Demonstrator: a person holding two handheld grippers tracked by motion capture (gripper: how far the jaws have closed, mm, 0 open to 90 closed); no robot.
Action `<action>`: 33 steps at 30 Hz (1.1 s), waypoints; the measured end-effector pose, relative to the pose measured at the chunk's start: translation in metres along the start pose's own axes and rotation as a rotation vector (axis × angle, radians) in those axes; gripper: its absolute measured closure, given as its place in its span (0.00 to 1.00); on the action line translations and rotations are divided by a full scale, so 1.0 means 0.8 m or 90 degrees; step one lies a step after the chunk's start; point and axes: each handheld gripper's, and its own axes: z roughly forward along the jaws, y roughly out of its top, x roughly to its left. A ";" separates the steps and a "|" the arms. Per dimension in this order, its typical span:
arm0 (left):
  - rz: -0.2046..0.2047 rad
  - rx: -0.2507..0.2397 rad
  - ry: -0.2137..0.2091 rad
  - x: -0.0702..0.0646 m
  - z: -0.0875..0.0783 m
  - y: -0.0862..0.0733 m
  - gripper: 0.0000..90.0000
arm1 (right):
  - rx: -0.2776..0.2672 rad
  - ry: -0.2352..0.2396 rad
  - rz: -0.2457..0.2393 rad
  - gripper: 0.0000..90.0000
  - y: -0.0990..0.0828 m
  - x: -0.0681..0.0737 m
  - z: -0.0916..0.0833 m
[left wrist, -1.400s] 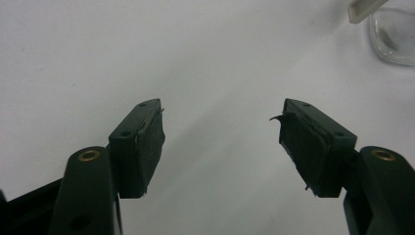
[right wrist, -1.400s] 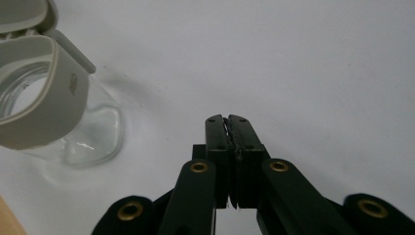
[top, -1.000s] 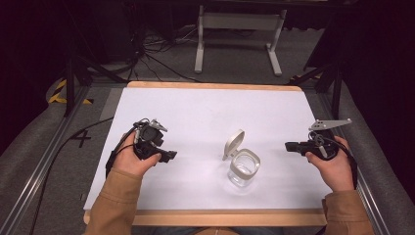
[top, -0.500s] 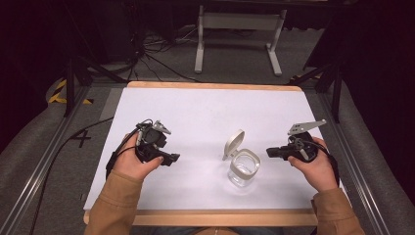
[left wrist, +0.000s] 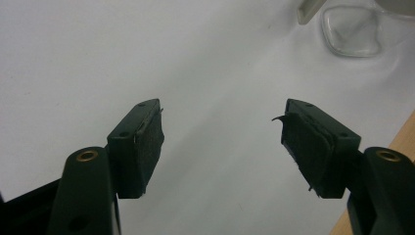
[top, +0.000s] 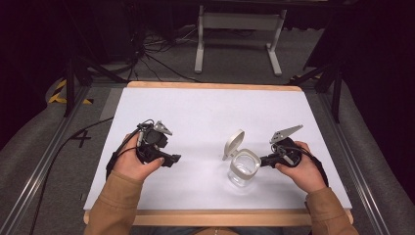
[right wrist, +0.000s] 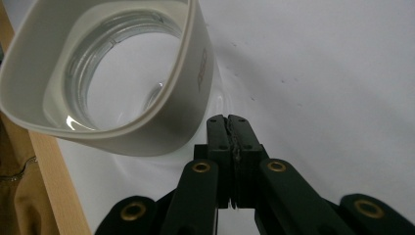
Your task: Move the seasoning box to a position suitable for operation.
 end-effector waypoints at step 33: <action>0.001 -0.004 -0.004 0.000 -0.001 0.000 0.36 | 0.089 0.034 -0.020 1.00 0.000 0.018 0.023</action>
